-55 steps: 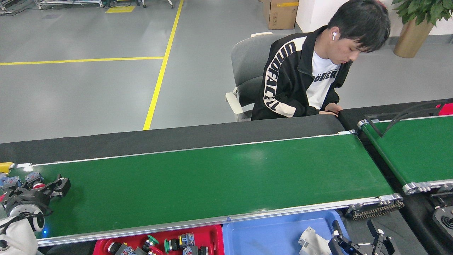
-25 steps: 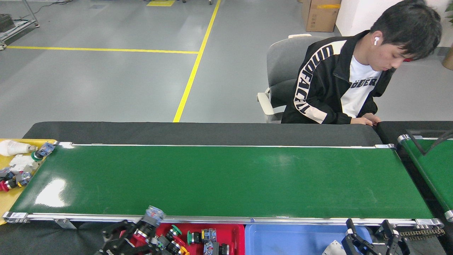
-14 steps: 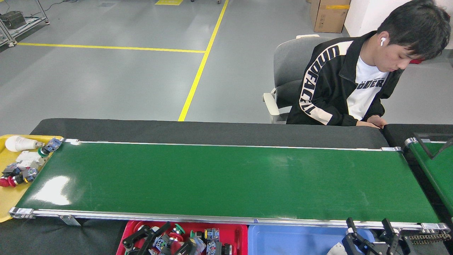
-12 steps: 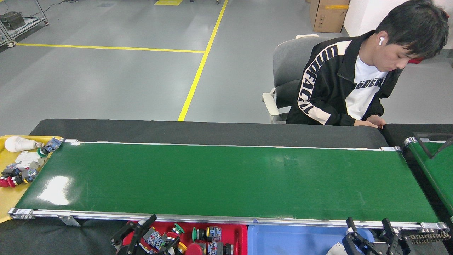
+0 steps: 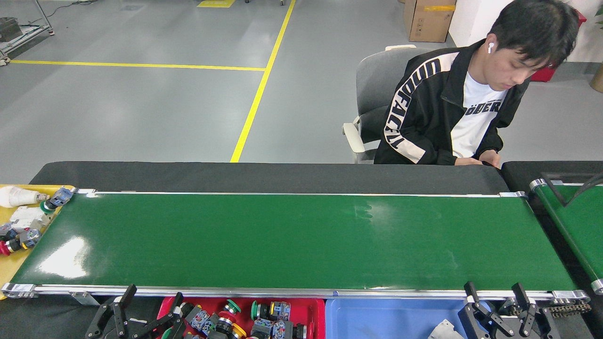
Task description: Pick switch part from conveyor to tray
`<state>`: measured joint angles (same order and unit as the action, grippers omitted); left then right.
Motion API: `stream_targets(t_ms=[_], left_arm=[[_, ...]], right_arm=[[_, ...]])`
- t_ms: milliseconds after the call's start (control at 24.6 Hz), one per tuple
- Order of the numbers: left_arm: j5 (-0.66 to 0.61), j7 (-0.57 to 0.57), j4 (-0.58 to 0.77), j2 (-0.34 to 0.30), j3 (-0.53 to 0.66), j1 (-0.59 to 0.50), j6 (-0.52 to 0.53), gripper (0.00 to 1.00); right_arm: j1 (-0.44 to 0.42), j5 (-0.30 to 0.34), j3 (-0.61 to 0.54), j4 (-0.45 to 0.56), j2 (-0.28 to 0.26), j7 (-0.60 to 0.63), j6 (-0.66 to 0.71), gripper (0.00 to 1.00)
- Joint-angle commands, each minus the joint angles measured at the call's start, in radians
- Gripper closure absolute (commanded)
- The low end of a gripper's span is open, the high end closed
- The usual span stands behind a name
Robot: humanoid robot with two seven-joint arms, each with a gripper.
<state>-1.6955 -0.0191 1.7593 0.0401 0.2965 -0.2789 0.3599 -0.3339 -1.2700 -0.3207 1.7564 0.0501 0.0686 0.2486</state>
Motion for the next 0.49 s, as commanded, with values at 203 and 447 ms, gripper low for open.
stream_targets(t_ms=[203,447], left_arm=[[-0.009,-0.004,0.016,0.012,-0.117,-0.003,-0.150,0.06],[-0.004,-0.005,0.016,0.010,-0.117,0.014,-0.144,0.06]], right_arm=[[0.000,0.001,-0.066,0.015,-0.010,-0.001,-0.078,0.01],[-0.037,0.003,-0.084,0.015,-0.024,0.003,-0.071,0.01]])
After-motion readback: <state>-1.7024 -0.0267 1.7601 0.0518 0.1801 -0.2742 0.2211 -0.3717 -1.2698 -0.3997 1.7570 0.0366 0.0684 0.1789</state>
